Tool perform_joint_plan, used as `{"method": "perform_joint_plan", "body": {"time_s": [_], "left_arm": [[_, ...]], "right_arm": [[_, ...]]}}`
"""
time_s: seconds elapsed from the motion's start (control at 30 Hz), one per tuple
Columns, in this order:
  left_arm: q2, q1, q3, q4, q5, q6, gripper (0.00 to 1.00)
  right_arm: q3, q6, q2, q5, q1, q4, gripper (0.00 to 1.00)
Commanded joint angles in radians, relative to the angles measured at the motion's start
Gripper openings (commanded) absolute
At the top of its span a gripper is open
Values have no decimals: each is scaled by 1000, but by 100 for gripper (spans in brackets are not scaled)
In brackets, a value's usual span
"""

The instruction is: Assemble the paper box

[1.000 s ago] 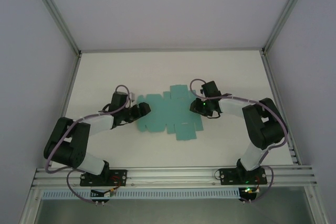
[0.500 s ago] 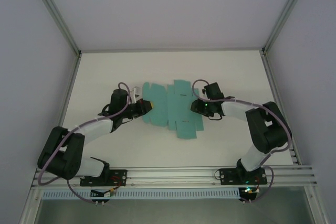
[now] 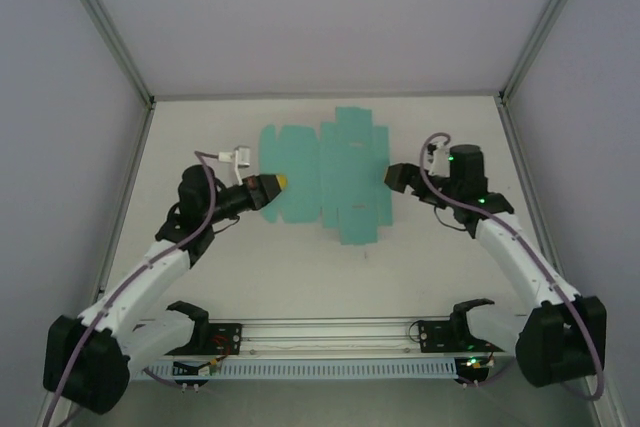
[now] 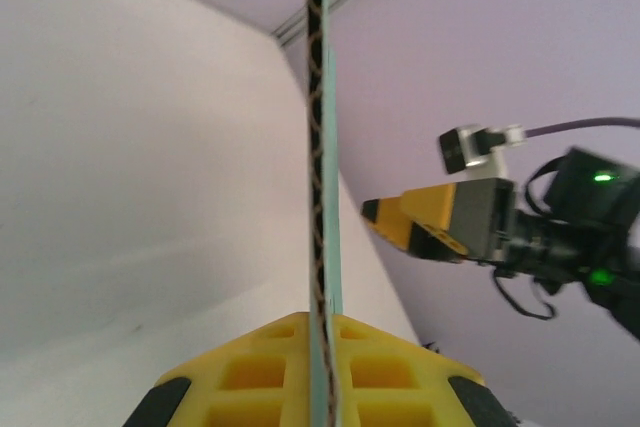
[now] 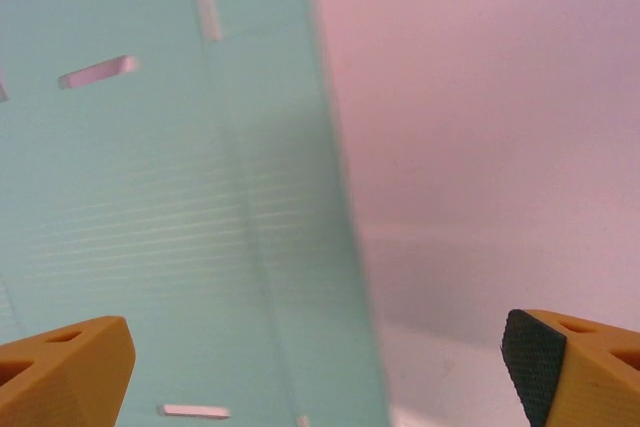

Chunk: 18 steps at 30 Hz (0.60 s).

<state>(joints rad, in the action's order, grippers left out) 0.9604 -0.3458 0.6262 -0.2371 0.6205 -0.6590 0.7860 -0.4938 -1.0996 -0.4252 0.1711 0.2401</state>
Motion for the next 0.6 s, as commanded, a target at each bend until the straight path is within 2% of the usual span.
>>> {"method": "perform_joint_plan", "body": {"time_s": [0.0,0.1,0.23,0.27,0.3,0.33,0.4,0.57], "left_arm": [[-90,-6,37,16,6,-46,0],[-140,-6,42,27,-2,-52,0],[-171,-7,55,77,-15,-42,0],[-178,-6,50,82,-29,-38,0],[-183,-6,48,89,-47,-36,0],[-186,-7,47,103,-65,-33,0],[-186,-7,44,96,-62,-28,0],[-175,-7,39,54,-52,-36,0]], "right_arm": [[-34,-17,10,-279,-63,-53,92],[-37,-57,3,-416,-65,-128,83],[-36,-92,-5,-487,-65,-200,71],[-36,-96,-7,-499,-65,-209,64],[-32,-98,-6,-499,-65,-202,50],[-29,-104,-7,-495,-66,-197,41],[-39,-114,-5,-529,-65,-226,39],[-60,-158,-31,-635,-66,-338,40]]}}
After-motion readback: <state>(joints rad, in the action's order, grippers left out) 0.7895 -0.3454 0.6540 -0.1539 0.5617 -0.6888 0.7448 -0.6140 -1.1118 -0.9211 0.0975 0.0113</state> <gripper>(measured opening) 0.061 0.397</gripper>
